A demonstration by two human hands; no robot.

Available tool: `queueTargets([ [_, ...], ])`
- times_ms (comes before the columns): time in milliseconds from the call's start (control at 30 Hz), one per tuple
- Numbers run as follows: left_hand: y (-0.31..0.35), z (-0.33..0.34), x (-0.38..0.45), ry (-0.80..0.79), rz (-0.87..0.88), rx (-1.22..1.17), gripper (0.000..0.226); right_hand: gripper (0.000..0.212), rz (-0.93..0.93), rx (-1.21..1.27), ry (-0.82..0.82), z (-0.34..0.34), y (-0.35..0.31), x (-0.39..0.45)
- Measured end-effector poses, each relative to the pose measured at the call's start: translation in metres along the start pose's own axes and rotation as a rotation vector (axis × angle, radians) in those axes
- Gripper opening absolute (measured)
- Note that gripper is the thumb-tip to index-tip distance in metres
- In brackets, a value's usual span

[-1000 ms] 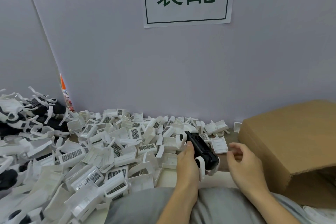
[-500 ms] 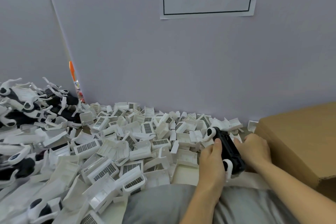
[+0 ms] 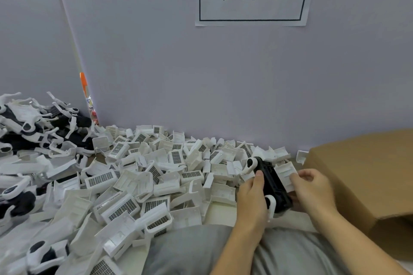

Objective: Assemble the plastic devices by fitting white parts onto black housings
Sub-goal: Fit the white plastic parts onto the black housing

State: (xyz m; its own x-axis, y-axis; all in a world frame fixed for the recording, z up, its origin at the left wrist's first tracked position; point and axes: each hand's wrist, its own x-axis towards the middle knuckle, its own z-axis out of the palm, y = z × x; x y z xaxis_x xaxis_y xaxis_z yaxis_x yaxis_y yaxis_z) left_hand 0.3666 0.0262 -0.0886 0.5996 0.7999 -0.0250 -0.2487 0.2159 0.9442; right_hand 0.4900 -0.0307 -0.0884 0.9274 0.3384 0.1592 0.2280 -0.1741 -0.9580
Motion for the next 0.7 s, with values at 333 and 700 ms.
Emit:
queueTargets([
  [333, 0.002, -0.001, -0.003, -0.053, 0.050, 0.057, 0.041, 0.013, -0.125, 0.302, -0.196, -0.013, 0.001, -0.042],
  [700, -0.002, -0.001, -0.003, -0.084, 0.091, 0.112, 0.039, 0.016, -0.096, 0.423, -0.330, -0.017, 0.010, -0.039],
])
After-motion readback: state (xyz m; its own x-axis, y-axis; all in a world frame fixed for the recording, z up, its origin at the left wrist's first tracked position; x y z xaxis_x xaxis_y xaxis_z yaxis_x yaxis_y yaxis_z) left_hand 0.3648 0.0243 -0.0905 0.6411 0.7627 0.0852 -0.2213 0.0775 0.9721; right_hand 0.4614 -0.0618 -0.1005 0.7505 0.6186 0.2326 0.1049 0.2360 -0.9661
